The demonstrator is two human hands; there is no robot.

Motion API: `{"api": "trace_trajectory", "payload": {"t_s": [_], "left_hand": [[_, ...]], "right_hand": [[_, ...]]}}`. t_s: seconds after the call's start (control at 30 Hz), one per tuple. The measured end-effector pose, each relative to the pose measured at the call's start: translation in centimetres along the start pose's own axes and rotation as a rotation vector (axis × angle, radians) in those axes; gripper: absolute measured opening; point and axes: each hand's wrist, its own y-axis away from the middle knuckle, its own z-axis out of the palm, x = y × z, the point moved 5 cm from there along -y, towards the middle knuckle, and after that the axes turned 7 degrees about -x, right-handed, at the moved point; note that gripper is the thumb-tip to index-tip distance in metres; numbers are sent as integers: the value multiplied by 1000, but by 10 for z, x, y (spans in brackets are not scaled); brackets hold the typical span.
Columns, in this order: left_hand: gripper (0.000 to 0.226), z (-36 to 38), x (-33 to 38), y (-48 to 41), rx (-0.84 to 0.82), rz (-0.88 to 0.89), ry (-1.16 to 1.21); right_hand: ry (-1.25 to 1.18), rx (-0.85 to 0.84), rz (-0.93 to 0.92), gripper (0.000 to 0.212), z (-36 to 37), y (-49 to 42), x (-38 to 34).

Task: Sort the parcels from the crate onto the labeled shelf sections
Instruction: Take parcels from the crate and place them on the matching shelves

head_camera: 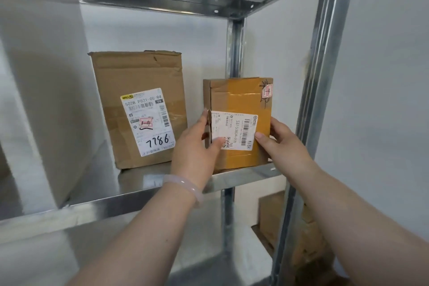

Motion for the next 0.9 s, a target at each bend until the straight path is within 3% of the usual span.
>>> {"api": "trace_trajectory", "payload": {"t_s": [0.3, 0.57, 0.9], "left_hand": [[56, 14, -1, -20, 113, -175, -27], [58, 23, -3, -41, 196, -270, -126], [62, 30, 3, -40, 252, -264, -180]], "right_hand": [[-28, -137, 8, 55, -1, -49, 17], [-23, -207, 34, 55, 6, -79, 18], [-24, -225, 37, 58, 11, -82, 17]]}}
